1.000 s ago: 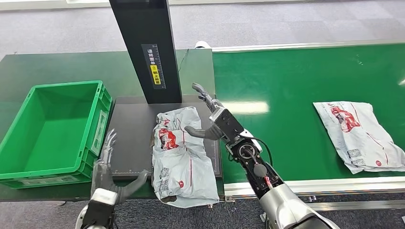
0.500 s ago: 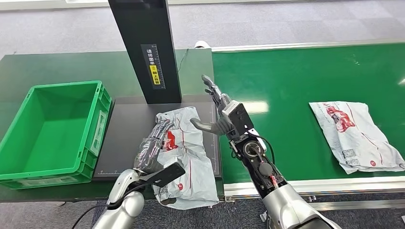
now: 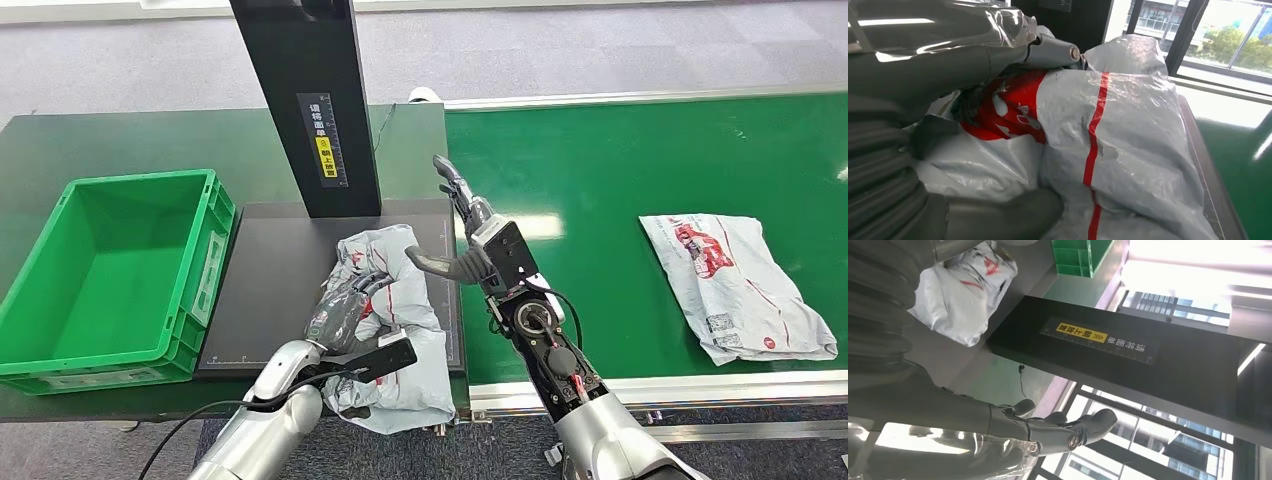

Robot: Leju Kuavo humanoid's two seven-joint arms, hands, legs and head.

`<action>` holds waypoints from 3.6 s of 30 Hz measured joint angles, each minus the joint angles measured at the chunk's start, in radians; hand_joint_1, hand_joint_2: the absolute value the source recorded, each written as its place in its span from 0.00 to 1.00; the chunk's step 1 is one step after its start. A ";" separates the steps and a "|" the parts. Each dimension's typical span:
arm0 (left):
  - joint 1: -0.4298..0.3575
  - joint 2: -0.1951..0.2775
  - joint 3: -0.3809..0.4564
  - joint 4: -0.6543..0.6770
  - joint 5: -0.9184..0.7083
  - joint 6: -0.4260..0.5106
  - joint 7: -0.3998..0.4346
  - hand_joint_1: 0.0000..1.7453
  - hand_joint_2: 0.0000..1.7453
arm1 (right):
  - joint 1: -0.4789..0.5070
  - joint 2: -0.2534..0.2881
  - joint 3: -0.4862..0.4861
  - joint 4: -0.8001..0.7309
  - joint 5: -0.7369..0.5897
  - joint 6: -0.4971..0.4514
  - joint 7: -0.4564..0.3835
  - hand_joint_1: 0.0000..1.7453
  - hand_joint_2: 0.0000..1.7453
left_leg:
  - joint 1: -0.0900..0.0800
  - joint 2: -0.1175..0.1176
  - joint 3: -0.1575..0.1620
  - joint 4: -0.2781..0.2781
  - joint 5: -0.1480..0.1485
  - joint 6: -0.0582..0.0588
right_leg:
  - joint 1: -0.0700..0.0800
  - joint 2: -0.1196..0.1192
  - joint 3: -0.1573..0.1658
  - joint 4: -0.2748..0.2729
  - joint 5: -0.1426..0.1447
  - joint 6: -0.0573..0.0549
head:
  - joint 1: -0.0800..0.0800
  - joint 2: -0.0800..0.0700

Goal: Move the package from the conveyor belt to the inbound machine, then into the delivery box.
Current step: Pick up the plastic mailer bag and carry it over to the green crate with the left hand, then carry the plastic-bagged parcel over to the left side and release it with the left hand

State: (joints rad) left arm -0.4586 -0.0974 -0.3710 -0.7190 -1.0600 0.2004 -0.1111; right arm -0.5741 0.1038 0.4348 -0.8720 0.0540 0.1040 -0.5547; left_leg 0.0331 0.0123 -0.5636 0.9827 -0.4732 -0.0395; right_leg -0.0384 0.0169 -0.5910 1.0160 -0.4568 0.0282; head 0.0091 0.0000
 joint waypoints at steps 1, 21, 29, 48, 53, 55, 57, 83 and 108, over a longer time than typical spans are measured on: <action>-0.003 -0.001 0.000 0.006 0.000 0.000 -0.001 1.00 1.00 | 0.002 -0.002 -0.001 -0.002 0.001 -0.001 0.000 0.00 1.00 | 0.000 0.000 0.000 0.000 0.000 0.000 | 0.000 0.000 0.000 0.000 0.000 0.000 | 0.000 0.000; 0.084 0.009 0.079 -0.180 0.266 0.391 -0.372 1.00 1.00 | 0.044 -0.040 -0.015 -0.065 0.006 -0.010 0.007 0.00 1.00 | 0.000 0.000 -0.002 0.000 0.000 0.000 | 0.000 0.000 -0.002 0.000 0.000 0.000 | 0.000 0.000; 0.174 0.000 0.203 -0.453 0.166 0.496 -0.559 1.00 1.00 | 0.044 -0.045 -0.012 -0.067 -0.005 -0.012 0.007 0.00 1.00 | 0.000 0.000 -0.002 0.000 0.000 0.000 | 0.000 0.000 -0.002 0.000 0.000 0.000 | 0.000 0.000; -0.136 0.093 0.939 -0.242 -0.157 0.497 -0.442 1.00 1.00 | 0.039 -0.056 0.014 -0.064 -0.015 -0.047 -0.012 0.00 1.00 | 0.000 0.001 -0.003 0.000 0.002 -0.001 | 0.000 0.000 -0.003 0.001 0.000 0.000 | 0.000 0.000; -0.176 0.146 1.099 -0.151 -0.168 0.497 -0.418 1.00 1.00 | 0.037 -0.053 0.024 -0.064 -0.018 -0.052 -0.012 0.00 1.00 | 0.000 0.001 -0.004 0.000 0.002 -0.001 | 0.000 0.000 -0.005 0.001 0.000 0.000 | 0.000 0.000; -0.180 0.159 1.147 -0.134 -0.170 0.498 -0.414 1.00 1.00 | 0.037 -0.052 0.026 -0.064 -0.018 -0.052 -0.012 0.00 1.00 | 0.000 0.000 -0.004 0.000 0.002 -0.001 | 0.000 0.000 -0.006 0.001 0.000 0.000 | 0.000 0.000; -0.184 0.169 1.176 -0.116 -0.165 0.498 -0.410 1.00 1.00 | 0.037 -0.051 0.028 -0.064 -0.018 -0.052 -0.012 0.00 1.00 | 0.000 0.000 -0.005 0.000 0.002 -0.001 | 0.000 0.000 -0.005 0.001 0.000 0.000 | 0.000 0.000; -0.155 0.165 1.039 0.008 0.403 0.498 -0.562 0.00 0.50 | 0.021 -0.044 0.038 -0.052 0.014 -0.041 -0.003 0.00 1.00 | 0.000 -0.002 -0.004 0.000 0.003 0.000 | 0.000 -0.003 -0.003 0.001 0.000 0.000 | 0.000 0.000; 0.101 0.098 0.700 -0.605 0.891 0.497 -0.563 0.00 1.00 | -0.015 -0.031 0.052 0.005 0.014 -0.032 -0.013 0.00 1.00 | 0.000 -0.002 -0.006 0.000 0.003 0.000 | 0.000 -0.003 -0.005 0.001 0.000 0.000 | 0.000 0.000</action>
State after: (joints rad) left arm -0.3575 0.0008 0.3292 -1.3238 -0.1694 0.6973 -0.6737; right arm -0.5888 0.0729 0.4864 -0.8671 0.0679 0.0721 -0.5680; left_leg 0.0329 0.0104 -0.5693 0.9826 -0.4706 -0.0393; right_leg -0.0383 0.0140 -0.5957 1.0166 -0.4564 0.0279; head 0.0092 0.0000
